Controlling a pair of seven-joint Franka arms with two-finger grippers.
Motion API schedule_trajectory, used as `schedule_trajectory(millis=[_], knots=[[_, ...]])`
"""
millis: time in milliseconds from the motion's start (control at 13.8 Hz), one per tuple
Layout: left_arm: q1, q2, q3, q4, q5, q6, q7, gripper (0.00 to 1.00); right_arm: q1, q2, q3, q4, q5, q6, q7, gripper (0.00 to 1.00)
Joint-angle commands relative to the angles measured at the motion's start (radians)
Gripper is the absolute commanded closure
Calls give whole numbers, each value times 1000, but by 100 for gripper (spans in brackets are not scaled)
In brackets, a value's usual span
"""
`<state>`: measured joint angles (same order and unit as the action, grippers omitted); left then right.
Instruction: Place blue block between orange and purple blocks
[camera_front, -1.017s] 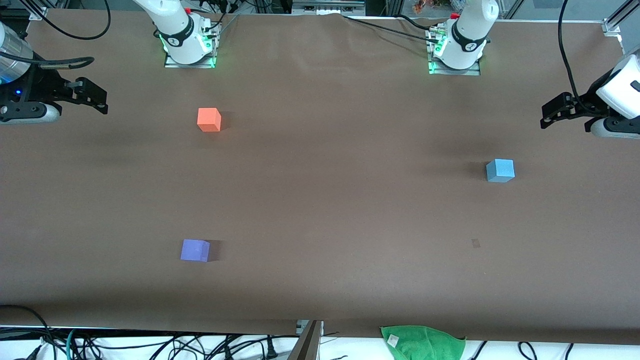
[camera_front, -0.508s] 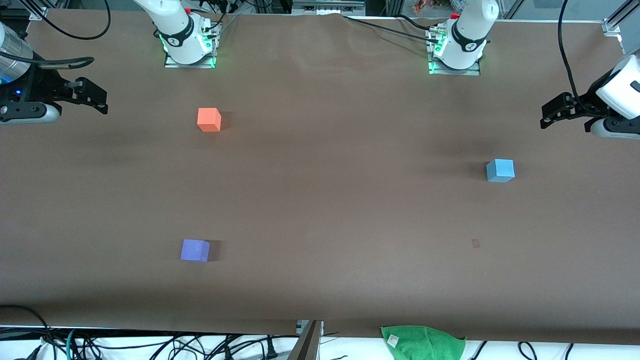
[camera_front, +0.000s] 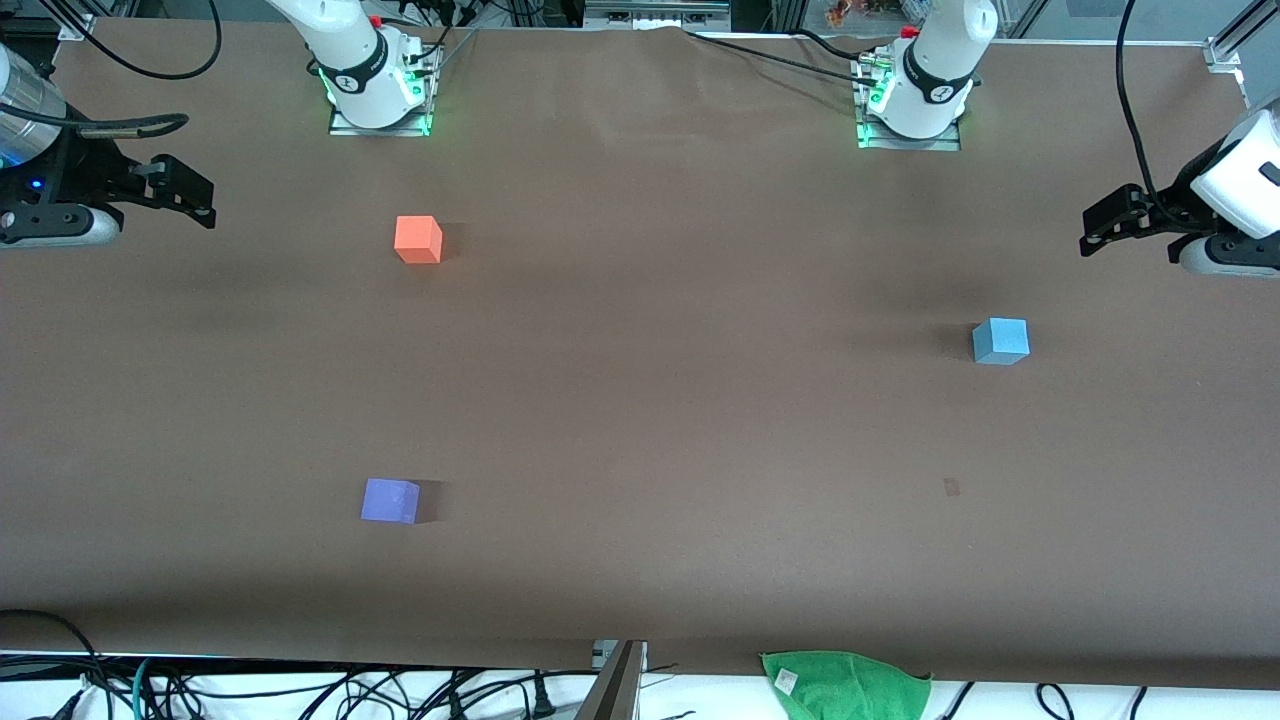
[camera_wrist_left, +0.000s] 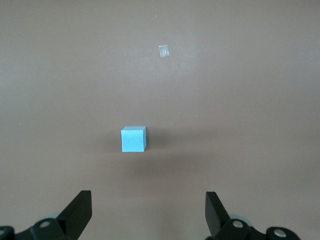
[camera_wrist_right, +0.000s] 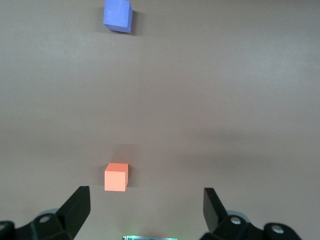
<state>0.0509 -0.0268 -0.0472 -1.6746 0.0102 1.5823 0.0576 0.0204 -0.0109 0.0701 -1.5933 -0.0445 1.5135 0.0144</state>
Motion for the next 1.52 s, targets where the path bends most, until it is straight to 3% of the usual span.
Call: schedule_trajectory(millis=[0,653,871,1162,1452], knots=[[3,8,-3,18,-9,-30,-1,0,-11,-7,10,1,-9,2,-17,0],[3,39,1,25,-16,-31,-7,0,-11,-7,10,1,-9,2,-19,0],[0,65,3,52,-24,-51,-12,0,-11,-7,8,1,-8,2,-17,0],[-5,126,0,156,-7,-120,-5,0,-11,-7,8,1,-8,2,-17,0],[0,136,0,159,-7,-124,-5,0,-11,-7,8,1,-8,2,-17,0]])
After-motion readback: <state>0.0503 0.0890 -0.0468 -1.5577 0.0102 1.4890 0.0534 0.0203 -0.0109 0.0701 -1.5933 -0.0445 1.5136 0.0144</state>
